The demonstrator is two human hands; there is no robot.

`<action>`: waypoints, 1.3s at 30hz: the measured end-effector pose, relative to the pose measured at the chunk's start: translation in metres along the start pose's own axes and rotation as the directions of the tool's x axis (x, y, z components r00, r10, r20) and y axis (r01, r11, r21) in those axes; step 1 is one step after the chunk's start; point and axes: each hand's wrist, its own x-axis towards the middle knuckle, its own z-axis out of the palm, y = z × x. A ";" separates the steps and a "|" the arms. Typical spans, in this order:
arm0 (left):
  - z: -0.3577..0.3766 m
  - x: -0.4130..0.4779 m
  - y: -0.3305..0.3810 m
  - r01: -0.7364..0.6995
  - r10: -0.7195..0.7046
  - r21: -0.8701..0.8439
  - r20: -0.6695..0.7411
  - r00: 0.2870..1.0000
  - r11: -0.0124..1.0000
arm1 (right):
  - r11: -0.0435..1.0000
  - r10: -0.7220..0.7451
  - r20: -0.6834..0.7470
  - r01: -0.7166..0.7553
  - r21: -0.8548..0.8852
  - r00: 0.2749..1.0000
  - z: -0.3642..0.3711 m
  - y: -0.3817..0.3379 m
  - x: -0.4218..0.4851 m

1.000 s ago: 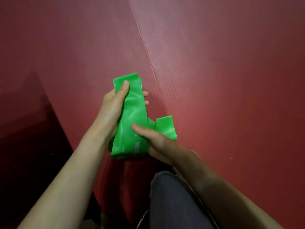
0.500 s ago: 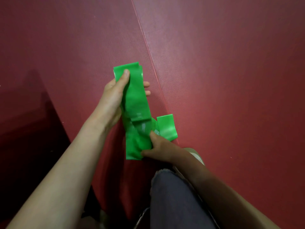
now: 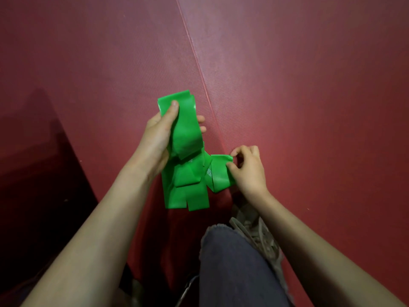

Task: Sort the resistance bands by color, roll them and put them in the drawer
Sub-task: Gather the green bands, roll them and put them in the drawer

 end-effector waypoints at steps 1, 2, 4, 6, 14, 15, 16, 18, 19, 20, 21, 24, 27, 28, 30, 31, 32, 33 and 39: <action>0.000 0.000 -0.001 0.000 0.000 -0.001 -0.001 1.000 1.000 | 1.000 -0.007 -0.007 0.007 -0.002 1.000 0.000 0.000 0.001; 0.000 0.000 -0.001 -0.003 0.003 -0.001 0.000 1.000 1.000 | 1.000 -0.023 -0.013 0.023 -0.012 1.000 -0.001 0.001 0.002; 0.001 -0.001 -0.002 -0.018 0.018 0.011 -0.006 1.000 1.000 | 0.995 -0.091 -0.047 0.093 0.035 0.995 -0.004 0.000 0.004; 0.001 -0.001 -0.002 -0.036 0.037 0.005 -0.026 0.999 0.999 | 0.957 -0.104 -0.117 0.132 0.260 0.988 -0.011 -0.005 0.005; 0.010 0.001 0.002 -0.106 0.107 0.009 -0.074 0.992 0.994 | 0.456 0.058 -0.222 0.172 0.873 0.973 -0.059 -0.052 0.012; 0.013 0.000 0.000 -0.109 0.110 0.019 -0.067 0.992 0.994 | 0.482 0.000 -0.223 0.195 0.854 0.975 -0.064 -0.059 0.011; 0.017 0.000 -0.001 -0.113 0.115 0.032 -0.062 0.991 0.993 | 0.533 -0.071 -0.211 0.216 0.818 0.975 -0.069 -0.066 0.009; 0.024 0.001 -0.005 -0.126 0.129 0.054 -0.072 0.989 0.991 | 0.640 -0.217 -0.122 0.236 0.732 0.968 -0.073 -0.078 0.006; 0.027 0.001 -0.006 -0.128 0.133 0.062 -0.082 0.988 0.990 | 0.676 -0.273 -0.051 0.229 0.701 0.961 -0.072 -0.083 0.006; 0.030 0.001 -0.008 -0.124 0.129 0.067 -0.083 0.988 0.990 | 0.692 -0.307 0.014 0.213 0.690 0.952 -0.069 -0.087 0.005; 0.033 -0.001 -0.009 -0.114 0.119 0.065 -0.073 0.990 0.991 | 0.695 -0.323 0.056 0.196 0.692 0.945 -0.065 -0.089 0.004; 0.040 -0.004 -0.011 -0.082 0.085 0.050 -0.057 0.995 0.995 | 0.667 -0.306 0.035 0.187 0.721 0.951 -0.053 -0.093 0.002; 0.042 -0.006 -0.011 -0.053 0.058 0.059 -0.088 0.994 0.997 | 0.565 -0.244 -0.035 0.172 0.807 0.969 -0.049 -0.094 0.001; 0.041 -0.005 -0.012 -0.049 0.057 0.073 -0.104 0.993 0.996 | 0.536 -0.230 -0.047 0.167 0.828 0.972 -0.048 -0.096 0.001; 0.041 -0.005 -0.013 -0.040 0.051 0.099 -0.119 0.992 0.994 | 0.520 -0.201 -0.059 0.158 0.839 0.978 -0.044 -0.101 -0.001; 0.042 -0.005 -0.014 -0.028 0.043 0.108 -0.134 0.990 0.994 | 0.528 -0.179 -0.065 0.152 0.835 0.982 -0.041 -0.103 -0.002; 0.043 -0.004 -0.014 -0.015 0.034 0.117 -0.163 0.986 0.993 | 0.540 -0.152 -0.079 0.150 0.828 0.985 -0.038 -0.105 -0.003; 0.044 -0.003 -0.015 0.001 0.023 0.121 -0.198 0.980 0.993 | 0.558 -0.124 -0.106 0.158 0.815 0.987 -0.035 -0.106 -0.003; 0.045 0.000 -0.018 0.026 -0.025 0.002 -0.161 0.987 1.000 | 0.717 -0.097 -0.244 0.238 0.655 0.965 -0.025 -0.106 0.000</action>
